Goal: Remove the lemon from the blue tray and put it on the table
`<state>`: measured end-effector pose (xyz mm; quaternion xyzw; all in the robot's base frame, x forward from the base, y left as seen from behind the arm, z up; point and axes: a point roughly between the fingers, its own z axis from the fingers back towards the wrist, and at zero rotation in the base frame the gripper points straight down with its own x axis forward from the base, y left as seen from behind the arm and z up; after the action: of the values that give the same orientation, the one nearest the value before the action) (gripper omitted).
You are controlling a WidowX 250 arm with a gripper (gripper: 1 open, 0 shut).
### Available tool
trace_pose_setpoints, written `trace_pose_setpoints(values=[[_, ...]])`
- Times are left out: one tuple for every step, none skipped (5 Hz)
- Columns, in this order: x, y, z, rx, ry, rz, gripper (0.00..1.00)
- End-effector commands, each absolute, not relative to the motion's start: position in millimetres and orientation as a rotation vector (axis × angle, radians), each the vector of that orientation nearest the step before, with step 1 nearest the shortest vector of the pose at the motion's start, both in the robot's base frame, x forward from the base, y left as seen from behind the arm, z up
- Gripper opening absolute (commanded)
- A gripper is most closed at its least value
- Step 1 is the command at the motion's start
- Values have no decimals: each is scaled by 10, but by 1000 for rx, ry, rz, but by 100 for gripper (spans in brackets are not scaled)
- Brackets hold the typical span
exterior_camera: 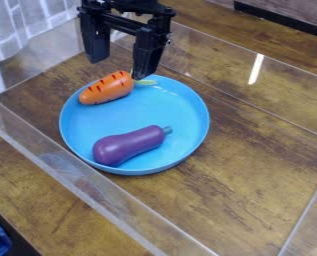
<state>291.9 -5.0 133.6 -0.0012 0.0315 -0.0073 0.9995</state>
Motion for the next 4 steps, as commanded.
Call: trace_pose_setpoints(values=[[2982,-37,1329,-8,71,31,100],[3123,-32,1303,-15,69,68,100],[3317,-68,1269,-17,65,12,100],[3530,-70,1221,-18,57,-40,100]])
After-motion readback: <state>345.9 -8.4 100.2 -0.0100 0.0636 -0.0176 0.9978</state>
